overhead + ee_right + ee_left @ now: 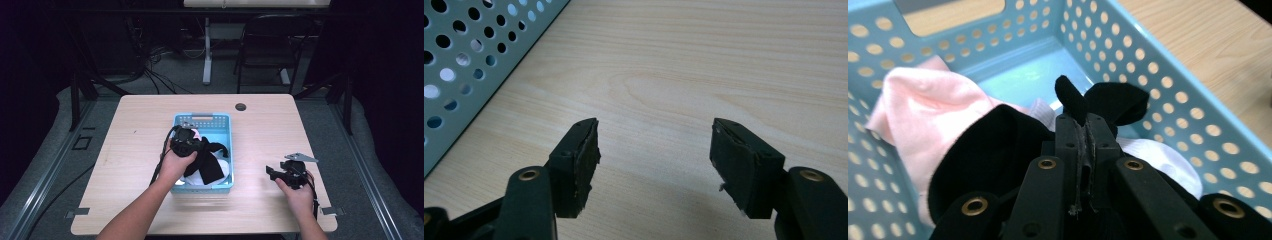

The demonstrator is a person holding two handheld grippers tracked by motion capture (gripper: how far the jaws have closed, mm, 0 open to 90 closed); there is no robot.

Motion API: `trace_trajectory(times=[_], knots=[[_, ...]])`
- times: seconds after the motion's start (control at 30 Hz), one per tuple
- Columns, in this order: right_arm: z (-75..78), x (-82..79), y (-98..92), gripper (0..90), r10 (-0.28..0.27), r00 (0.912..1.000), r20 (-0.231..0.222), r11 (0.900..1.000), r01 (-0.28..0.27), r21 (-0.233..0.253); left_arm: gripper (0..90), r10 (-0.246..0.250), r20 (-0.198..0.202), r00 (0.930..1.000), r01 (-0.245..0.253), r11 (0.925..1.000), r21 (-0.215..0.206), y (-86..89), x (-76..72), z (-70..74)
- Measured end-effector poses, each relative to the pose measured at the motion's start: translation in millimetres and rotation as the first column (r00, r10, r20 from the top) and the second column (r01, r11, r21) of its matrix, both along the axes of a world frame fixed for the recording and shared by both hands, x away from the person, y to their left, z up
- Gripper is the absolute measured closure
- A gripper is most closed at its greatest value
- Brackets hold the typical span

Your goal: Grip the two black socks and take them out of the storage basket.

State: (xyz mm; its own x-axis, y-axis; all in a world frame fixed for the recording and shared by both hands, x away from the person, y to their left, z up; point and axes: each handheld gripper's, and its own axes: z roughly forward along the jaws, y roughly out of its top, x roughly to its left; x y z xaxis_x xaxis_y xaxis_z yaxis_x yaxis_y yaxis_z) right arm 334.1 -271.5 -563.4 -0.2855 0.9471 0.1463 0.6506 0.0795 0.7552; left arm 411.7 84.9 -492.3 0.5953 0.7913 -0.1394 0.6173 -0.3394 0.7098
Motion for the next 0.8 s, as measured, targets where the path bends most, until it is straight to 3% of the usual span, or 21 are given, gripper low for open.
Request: trace_trajectory(times=[0.1,0.2,0.33,0.8], knots=[[-0.6,0.4,0.4,35.7,0.001,1.0,-0.005,1.0,-0.001,0.004,86.5,0.001,0.013,0.9999,0.0,0.9998,-0.018,3.2,-2.0,7.0],[-0.8,0.2,1.1,35.8,0.001,1.0,-0.004,1.0,-0.001,0.003,86.6,-0.005,0.043,0.9991,0.007,0.9991,-0.043,9.4,-6.3,22.8],[-1.1,0.3,1.5,35.8,0.001,1.0,-0.008,1.0,-0.001,0.003,86.6,-0.011,0.064,0.9979,0.014,0.9987,-0.05,13.8,-9.4,33.3],[-1.6,0.0,1.5,35.8,-0.001,1.0,-0.009,1.0,0.001,0.003,86.6,-0.008,0.156,0.9877,0.024,0.9947,-0.1,39.6,-24.6,84.7]])
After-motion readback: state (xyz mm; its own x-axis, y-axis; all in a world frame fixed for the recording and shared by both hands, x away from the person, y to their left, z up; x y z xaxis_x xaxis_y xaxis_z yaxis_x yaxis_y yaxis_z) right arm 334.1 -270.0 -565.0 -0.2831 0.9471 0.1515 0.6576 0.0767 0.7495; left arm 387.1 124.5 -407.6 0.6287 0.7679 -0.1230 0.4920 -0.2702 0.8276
